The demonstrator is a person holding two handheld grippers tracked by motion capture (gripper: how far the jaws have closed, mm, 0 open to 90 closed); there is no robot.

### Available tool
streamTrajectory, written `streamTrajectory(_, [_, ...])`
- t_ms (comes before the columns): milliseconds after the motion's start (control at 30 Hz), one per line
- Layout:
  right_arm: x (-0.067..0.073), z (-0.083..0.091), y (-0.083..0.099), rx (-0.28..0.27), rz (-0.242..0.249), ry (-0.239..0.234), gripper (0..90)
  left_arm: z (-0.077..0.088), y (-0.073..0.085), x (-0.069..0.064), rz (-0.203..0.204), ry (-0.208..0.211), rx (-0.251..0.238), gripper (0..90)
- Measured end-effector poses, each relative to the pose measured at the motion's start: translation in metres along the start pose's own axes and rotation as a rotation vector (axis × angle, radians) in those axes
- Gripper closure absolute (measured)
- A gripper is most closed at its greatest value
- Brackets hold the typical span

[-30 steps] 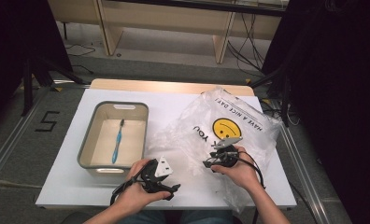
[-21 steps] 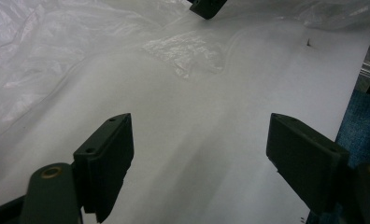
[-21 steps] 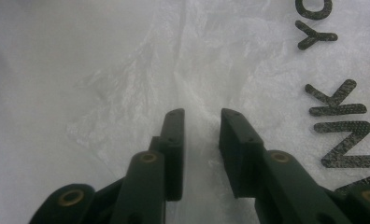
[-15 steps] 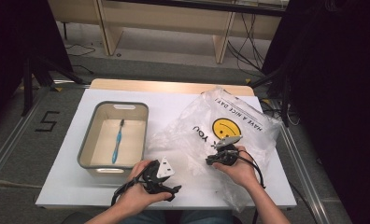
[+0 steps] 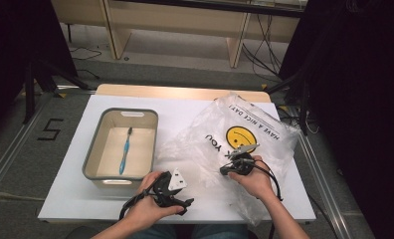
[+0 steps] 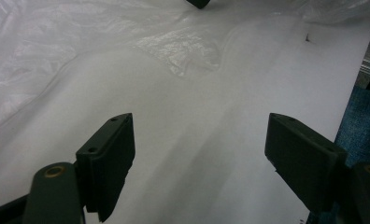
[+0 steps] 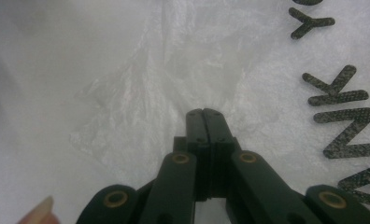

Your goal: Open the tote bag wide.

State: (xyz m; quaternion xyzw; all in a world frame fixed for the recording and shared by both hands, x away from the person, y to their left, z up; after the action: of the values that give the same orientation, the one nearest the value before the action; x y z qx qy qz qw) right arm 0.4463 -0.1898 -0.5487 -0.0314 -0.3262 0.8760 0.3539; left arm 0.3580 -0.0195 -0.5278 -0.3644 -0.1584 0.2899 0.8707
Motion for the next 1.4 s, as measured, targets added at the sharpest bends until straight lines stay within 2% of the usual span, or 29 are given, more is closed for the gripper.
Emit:
streamTrajectory(67, [0.0, 0.003, -0.003, -0.022, 0.0, 0.006, 90.0, 0.0, 0.0, 0.0, 0.001, 0.0, -0.001, 24.0])
streamTrajectory(200, [0.0, 0.018, -0.016, -0.107, -0.007, 0.03, 90.0, 0.0, 0.0, 0.001, 0.002, 0.0, -0.003, 24.1])
streamTrajectory(467, [0.001, 0.049, -0.043, -0.286, 0.024, 0.128, 90.0, 0.001, -0.003, 0.003, 0.008, -0.009, -0.022, 25.9])
streamTrajectory(633, [0.007, 0.066, -0.058, -0.372, 0.067, 0.178, 90.0, 0.001, -0.018, 0.01, 0.008, -0.047, -0.068, 31.5])
streamTrajectory(800, [0.014, 0.079, -0.07, -0.444, 0.104, 0.212, 90.0, -0.001, -0.033, 0.019, 0.03, -0.072, -0.112, 35.9])
streamTrajectory(1033, [0.016, 0.088, -0.078, -0.501, 0.119, 0.241, 90.0, 0.0, -0.046, 0.026, 0.037, -0.087, -0.146, 40.1])
streamTrajectory(1233, [0.016, 0.09, -0.078, -0.508, 0.117, 0.237, 90.0, 0.006, -0.077, 0.045, 0.034, -0.151, -0.216, 46.2])
streamTrajectory(1300, [0.016, 0.09, -0.078, -0.506, 0.117, 0.233, 90.0, 0.003, -0.088, 0.05, 0.007, -0.174, -0.223, 46.0])
streamTrajectory(1400, [0.017, 0.09, -0.078, -0.505, 0.119, 0.23, 90.0, -0.009, -0.102, 0.059, -0.032, -0.214, -0.194, 38.1])
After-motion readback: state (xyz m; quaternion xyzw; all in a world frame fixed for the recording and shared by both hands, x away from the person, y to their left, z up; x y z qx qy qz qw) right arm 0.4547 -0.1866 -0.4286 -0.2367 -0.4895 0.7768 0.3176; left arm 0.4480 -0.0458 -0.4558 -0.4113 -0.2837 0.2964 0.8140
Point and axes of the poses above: each handheld gripper's, and its own axes: z roughly backward along the jaws, y roughly out of its underside, x roughly to its left, the point moved 9 cm from there along -z, roughly forward along the jaws, and after that the axes turned 4 degrees about -y, right-handed, at the moved point
